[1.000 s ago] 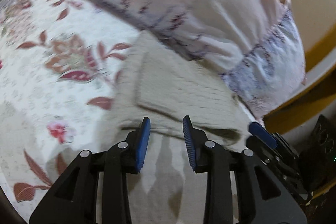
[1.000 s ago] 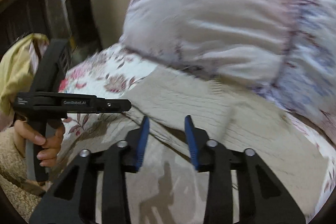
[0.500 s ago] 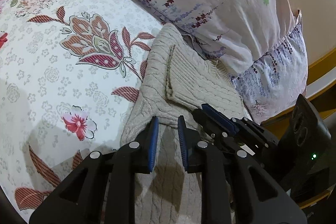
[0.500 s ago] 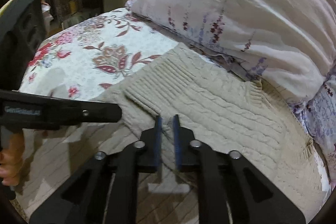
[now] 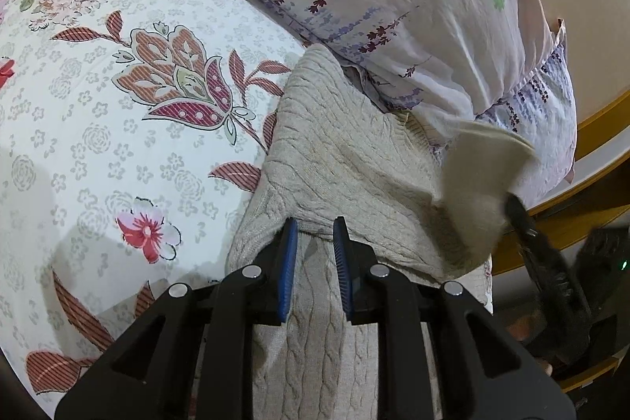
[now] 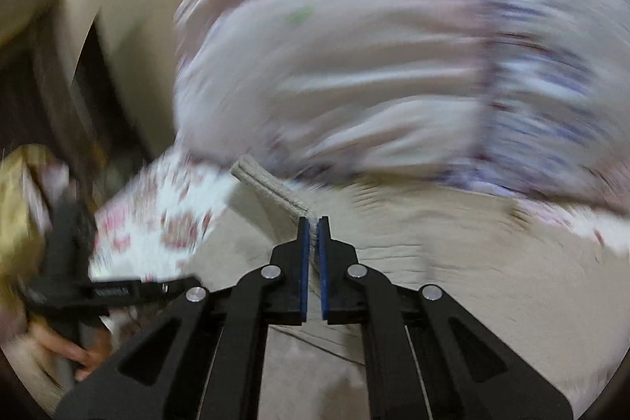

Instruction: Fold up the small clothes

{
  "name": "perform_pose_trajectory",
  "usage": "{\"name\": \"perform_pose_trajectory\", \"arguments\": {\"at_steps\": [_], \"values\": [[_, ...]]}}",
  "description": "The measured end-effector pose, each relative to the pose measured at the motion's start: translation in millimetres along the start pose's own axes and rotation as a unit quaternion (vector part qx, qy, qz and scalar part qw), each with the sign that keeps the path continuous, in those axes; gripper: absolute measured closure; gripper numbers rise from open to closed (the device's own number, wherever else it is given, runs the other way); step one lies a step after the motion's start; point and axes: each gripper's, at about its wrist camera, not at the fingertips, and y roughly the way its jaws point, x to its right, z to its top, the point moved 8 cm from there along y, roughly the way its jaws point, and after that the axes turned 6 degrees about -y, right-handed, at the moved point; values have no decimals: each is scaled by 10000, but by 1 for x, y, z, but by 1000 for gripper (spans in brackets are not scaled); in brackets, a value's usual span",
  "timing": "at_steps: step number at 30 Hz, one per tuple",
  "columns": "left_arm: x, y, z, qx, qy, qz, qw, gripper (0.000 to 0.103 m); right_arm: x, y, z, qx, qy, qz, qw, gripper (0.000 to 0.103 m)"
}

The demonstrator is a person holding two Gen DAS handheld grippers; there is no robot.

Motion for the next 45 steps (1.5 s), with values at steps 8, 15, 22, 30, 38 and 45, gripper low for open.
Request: {"name": "perform_pose_trajectory", "arguments": {"at_steps": [8, 15, 22, 30, 38, 45], "values": [[0, 0, -1, -9, 15, -14, 10000, 82, 164, -89, -79, -231, 2188, -1360, 9660, 64], [0, 0, 0, -13, -7, -17, 10000, 82, 210, -105, -92, -195, 3166, -1051, 9425, 55], [-1, 1, 0, -41, -42, -33, 10000, 82, 208, -68, -108, -765, 3406, -769, 9339, 68], [0, 0, -1, -51, -63, -51, 10000, 82, 199, -55, -108, -825, 3220, -721, 9404, 95], [-1, 0, -1, -99, -73, -102, 9999, 82, 178, -94, -90, -233, 2600, -1012, 9600, 95], [0, 1, -1, -112, -90, -123, 9998, 82, 185, -81, -116, -573, 2795, -1143, 9516, 95]]}}
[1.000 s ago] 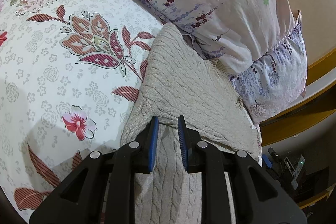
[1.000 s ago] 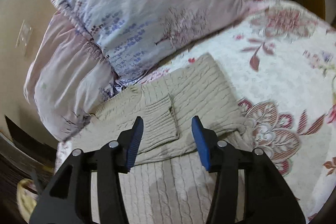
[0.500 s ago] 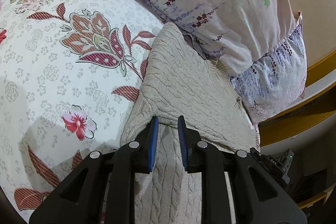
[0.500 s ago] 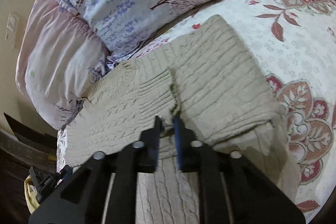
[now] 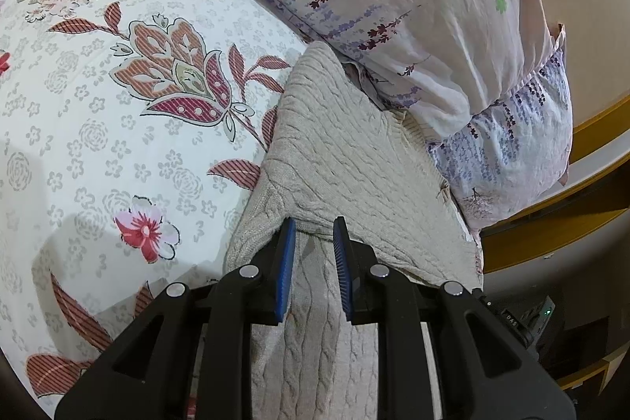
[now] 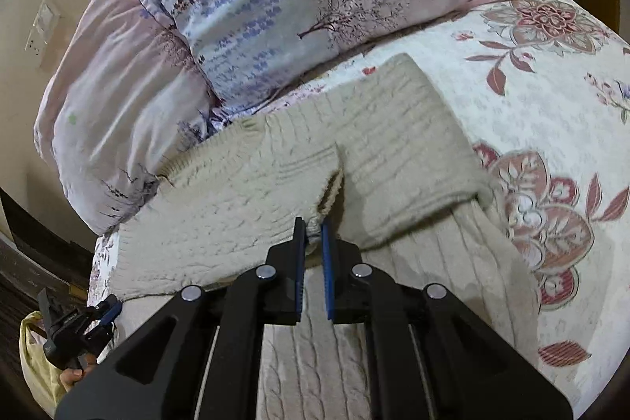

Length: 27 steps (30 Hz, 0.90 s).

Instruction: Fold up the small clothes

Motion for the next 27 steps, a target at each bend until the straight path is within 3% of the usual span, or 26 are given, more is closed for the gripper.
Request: {"name": "perform_pose_trajectory", "arguments": {"at_steps": [11, 15, 17, 21, 27], "values": [[8, -12, -9, -25, 465, 58, 9989, 78, -3, 10, -3, -180, -535, -572, 9968, 92], [8, -41, -20, 159, 931, 126, 9954, 71, -2, -8, -2, -79, -552, -495, 9972, 52], [4, -56, -25, 260, 1130, 245, 9930, 59, 2, -22, -3, 13, -573, -345, 9978, 49], [-13, -76, -42, 156, 1229, 357, 9917, 59, 18, -48, -15, -146, -470, -4, 9988, 45], [-27, -91, -79, -108, 1201, 261, 9924, 59, 49, -90, -47, -410, -386, -91, 9984, 45]]}}
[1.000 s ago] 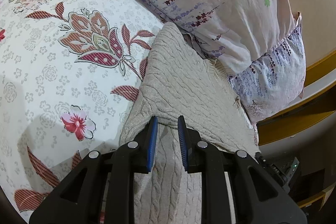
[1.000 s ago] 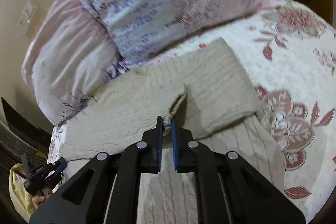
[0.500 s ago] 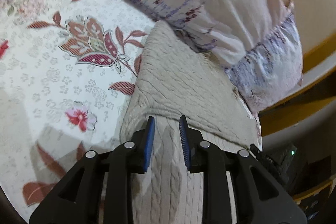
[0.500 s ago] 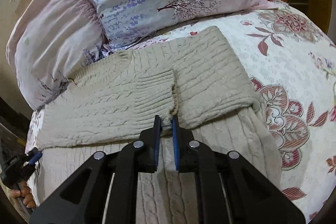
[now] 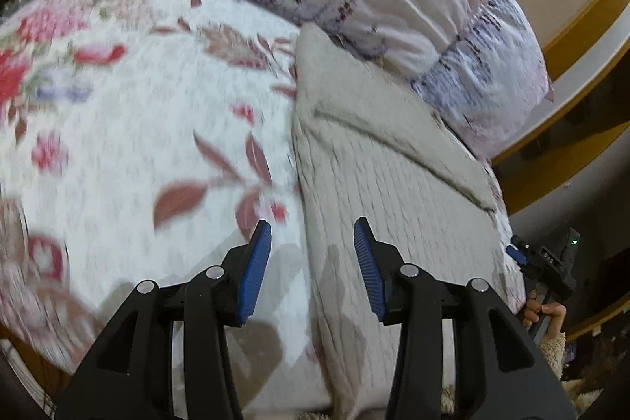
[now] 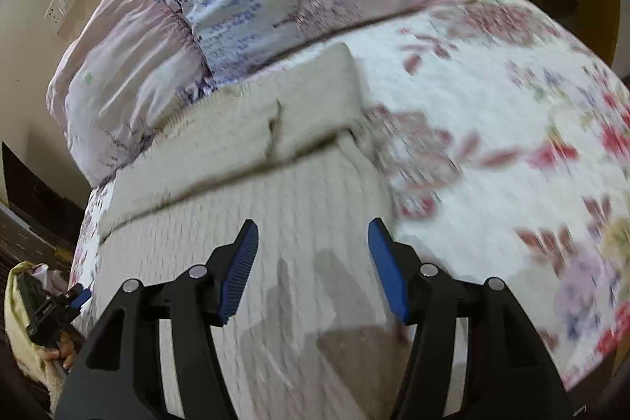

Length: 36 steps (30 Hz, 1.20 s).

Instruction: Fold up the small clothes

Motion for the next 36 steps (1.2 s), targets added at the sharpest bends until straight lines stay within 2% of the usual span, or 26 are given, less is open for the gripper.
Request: {"name": "perform_pose_trajectory", "arguments": {"at_steps": [3, 6, 9, 13, 16, 20, 24, 26, 28, 31, 36], "values": [[2, -3, -18, -114, -15, -76, 9999, 59, 10, -10, -21, -174, 120, 67, 9998, 45], [6, -7, -33, -190, -20, -238, 9995, 60, 16, -17, -43, -365, 229, 123, 9990, 52], [12, -9, -48, -307, -97, -479, 9983, 64, 17, -22, -63, -527, 366, 426, 9970, 64], [19, -10, -68, -474, -180, -799, 9955, 68, 6, -28, -83, -692, 430, 955, 9921, 73], [26, -10, -80, -624, -213, -1006, 9927, 69, -5, -31, -95, -810, 411, 1291, 9875, 75], [36, -6, -99, -963, -102, -1216, 9878, 78, -22, -36, -110, -992, 266, 1623, 9814, 79], [42, -5, -107, -1107, 49, -1261, 9858, 78, -34, -40, -121, -1143, -63, 1643, 9797, 81], [44, -2, -110, -1209, 134, -1232, 9849, 90, -38, -42, -124, -1186, -180, 1603, 9798, 92], [46, 0, -110, -1203, 210, -1182, 9854, 95, -41, -43, -121, -1094, -316, 1512, 9819, 95], [47, -3, -100, -1046, 260, -1123, 9878, 97, -48, -53, -104, -680, -494, 1507, 9850, 96], [54, -16, -68, -475, 511, -825, 9941, 97, -62, -73, -62, 247, -1007, 1198, 9874, 96]]}}
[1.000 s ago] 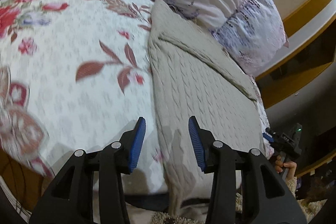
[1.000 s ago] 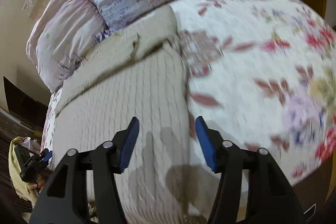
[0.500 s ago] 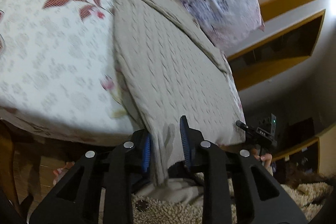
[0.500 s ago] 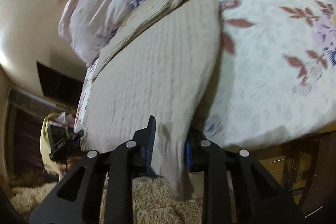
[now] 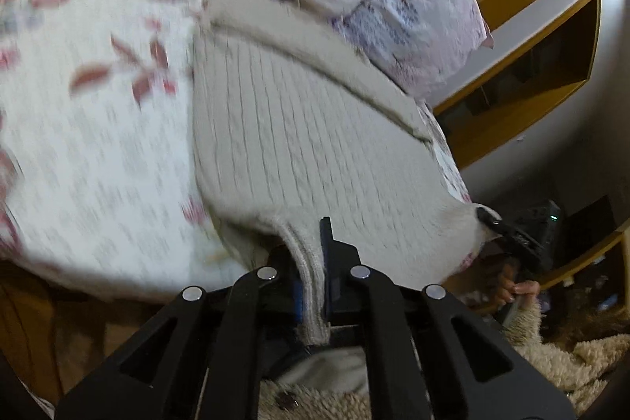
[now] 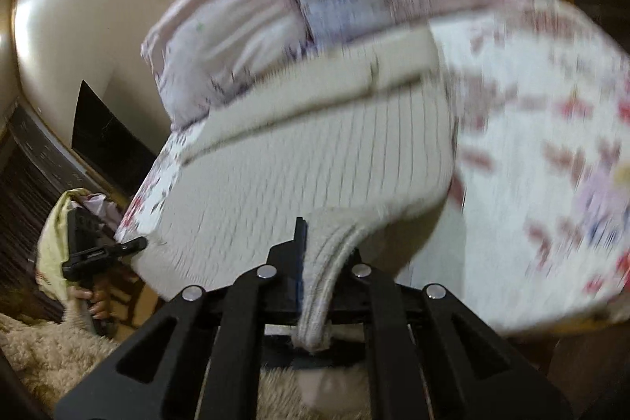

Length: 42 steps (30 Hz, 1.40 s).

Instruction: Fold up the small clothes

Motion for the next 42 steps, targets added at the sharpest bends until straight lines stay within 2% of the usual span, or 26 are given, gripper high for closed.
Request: {"name": "perform_pose_trajectory", "arguments": {"at_steps": [5, 11, 15, 19, 22, 27, 32, 36, 38, 39, 42], "values": [[11, -10, 40, 527, 307, 325, 9976, 97, -6, -1, 41, 606, -591, -480, 9953, 96], [33, -7, 110, 1204, 690, 681, 9880, 97, 3, 3, 93, 1213, -915, -1034, 9830, 96], [42, 2, 152, 1455, 851, 753, 9828, 98, 12, 22, 129, 1362, -983, -1257, 9777, 96], [45, 21, 194, 1603, 862, 821, 9799, 98, 20, 40, 156, 1442, -901, -1305, 9768, 96], [40, 38, 218, 1633, 800, 867, 9795, 98, 29, 60, 177, 1454, -815, -1334, 9769, 96], [13, 77, 245, 1406, 328, 807, 9862, 98, 50, 95, 189, 1305, -507, -1276, 9819, 96], [-21, 116, 253, 1044, -191, 805, 9911, 98, 87, 148, 182, 697, 48, -1242, 9898, 96], [-40, 135, 253, 783, -609, 667, 9928, 98, 108, 173, 175, 359, 492, -1168, 9913, 96], [-45, 140, 253, 672, -805, 524, 9931, 97, 117, 182, 176, 255, 817, -1033, 9910, 92], [-46, 142, 254, 641, -898, 444, 9929, 97, 120, 185, 177, 228, 979, -943, 9905, 85], [-46, 145, 257, 561, -1076, 231, 9923, 97, 126, 190, 184, 279, 1356, -677, 9881, 54]]}}
